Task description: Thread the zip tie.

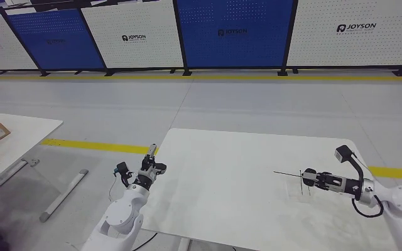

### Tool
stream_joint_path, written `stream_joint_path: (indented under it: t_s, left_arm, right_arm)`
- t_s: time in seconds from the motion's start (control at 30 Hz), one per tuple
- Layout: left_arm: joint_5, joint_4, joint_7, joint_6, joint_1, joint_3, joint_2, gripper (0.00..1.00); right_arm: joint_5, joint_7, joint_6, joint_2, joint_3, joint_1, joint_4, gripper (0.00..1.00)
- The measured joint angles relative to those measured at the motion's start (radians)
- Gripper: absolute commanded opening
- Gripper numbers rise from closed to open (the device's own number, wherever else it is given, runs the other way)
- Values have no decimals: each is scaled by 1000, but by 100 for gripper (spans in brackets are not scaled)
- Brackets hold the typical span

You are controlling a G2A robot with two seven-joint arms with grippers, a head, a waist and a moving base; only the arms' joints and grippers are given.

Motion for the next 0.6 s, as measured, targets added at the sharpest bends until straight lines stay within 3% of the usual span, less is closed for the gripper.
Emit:
stream_joint_path:
  t_s: [0.33, 0.47, 0.6]
  left_arm:
    - [0, 0, 0, 0, 0, 0, 0, 100]
    - [0, 0, 0, 0, 0, 0, 0, 100]
    - [0, 0, 0, 0, 0, 0, 0, 100]
  right_arm:
    - [-1, -2, 0, 0, 0, -1, -2, 0]
    - [-32, -79, -5, 1, 13, -25, -55, 0]
    - [-41, -87, -5, 1, 36, -51, -141, 0]
